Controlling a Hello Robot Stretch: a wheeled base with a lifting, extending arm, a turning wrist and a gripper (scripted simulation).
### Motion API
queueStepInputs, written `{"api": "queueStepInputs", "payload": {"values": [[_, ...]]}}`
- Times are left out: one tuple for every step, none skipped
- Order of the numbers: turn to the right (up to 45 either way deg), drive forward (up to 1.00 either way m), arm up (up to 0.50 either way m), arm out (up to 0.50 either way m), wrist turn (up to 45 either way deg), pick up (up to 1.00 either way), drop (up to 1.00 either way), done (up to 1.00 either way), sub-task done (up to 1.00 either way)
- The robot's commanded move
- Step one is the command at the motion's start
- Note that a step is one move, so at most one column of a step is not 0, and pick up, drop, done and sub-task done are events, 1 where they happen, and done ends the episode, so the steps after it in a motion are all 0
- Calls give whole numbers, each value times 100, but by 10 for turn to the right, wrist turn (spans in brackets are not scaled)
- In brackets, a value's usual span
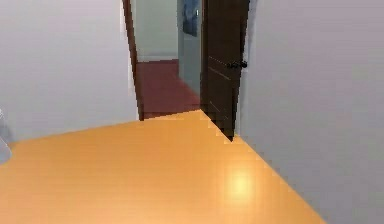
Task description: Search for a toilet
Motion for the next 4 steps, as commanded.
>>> {"api": "queueStepInputs", "payload": {"values": [[-300, 0, 0, 0, 0, 0, 0, 0, 0], [0, 100, 0, 0, 0, 0, 0, 0, 0], [0, 90, 0, 0, 0, 0, 0, 0, 0], [-450, 0, 0, 0, 0, 0, 0, 0, 0]]}}
